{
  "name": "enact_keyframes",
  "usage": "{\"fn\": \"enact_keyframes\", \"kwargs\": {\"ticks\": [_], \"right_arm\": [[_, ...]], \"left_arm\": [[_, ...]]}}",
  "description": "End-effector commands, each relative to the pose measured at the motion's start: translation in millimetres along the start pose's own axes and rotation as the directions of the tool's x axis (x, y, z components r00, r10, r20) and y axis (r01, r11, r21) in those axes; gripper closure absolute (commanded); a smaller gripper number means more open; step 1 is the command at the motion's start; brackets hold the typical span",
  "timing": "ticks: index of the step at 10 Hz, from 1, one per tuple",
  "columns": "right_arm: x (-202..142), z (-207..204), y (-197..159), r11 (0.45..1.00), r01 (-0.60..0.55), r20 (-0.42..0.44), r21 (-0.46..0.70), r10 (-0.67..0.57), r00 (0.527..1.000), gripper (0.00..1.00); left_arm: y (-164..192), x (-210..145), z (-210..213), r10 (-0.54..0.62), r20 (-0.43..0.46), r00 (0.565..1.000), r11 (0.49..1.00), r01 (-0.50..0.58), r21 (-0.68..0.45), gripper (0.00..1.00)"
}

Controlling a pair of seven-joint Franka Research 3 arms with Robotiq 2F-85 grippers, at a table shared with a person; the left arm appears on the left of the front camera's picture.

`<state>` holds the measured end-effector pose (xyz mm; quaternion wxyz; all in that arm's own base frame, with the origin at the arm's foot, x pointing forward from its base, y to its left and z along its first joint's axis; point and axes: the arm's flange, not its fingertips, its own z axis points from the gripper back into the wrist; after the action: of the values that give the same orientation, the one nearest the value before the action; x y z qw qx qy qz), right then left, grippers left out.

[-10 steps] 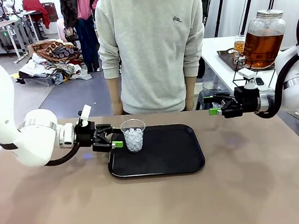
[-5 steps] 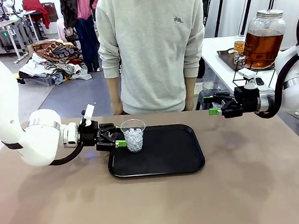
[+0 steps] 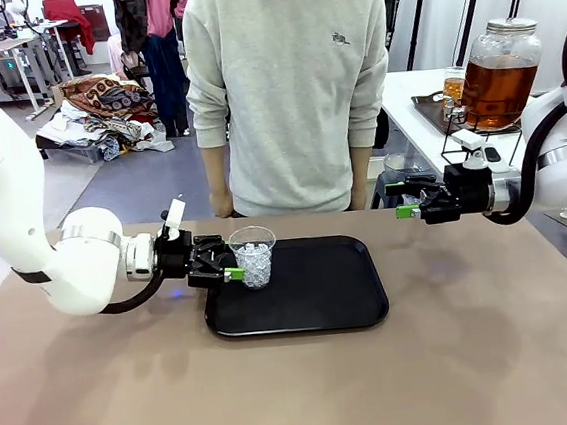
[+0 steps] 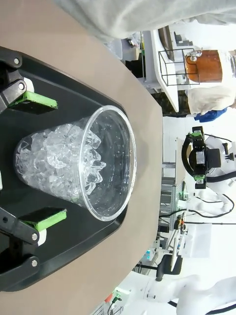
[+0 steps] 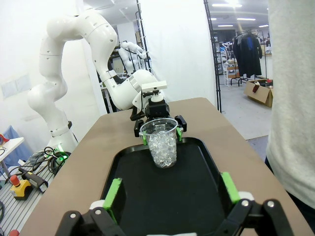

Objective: Pour the drink into the iced cup.
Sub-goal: Pick up the iced cup indicated by the human and present it to them.

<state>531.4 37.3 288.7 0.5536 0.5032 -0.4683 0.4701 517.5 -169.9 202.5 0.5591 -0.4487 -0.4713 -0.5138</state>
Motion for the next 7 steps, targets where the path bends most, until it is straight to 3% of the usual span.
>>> {"fn": "enact_keyframes", "kwargs": {"ticks": [1, 7], "right_arm": [[3, -2, -1, 1.0, 0.001, -0.003, 0.002, -0.001, 1.0, 0.0], [3, -2, -1, 1.0, 0.001, -0.003, 0.002, -0.001, 1.0, 0.0]], "left_arm": [[3, 0, -10, -0.005, 0.0, 1.0, 1.0, 0.005, 0.015, 0.0], [5, 4, -24, -0.005, -0.015, 1.0, 1.0, 0.006, 0.008, 0.0]]}}
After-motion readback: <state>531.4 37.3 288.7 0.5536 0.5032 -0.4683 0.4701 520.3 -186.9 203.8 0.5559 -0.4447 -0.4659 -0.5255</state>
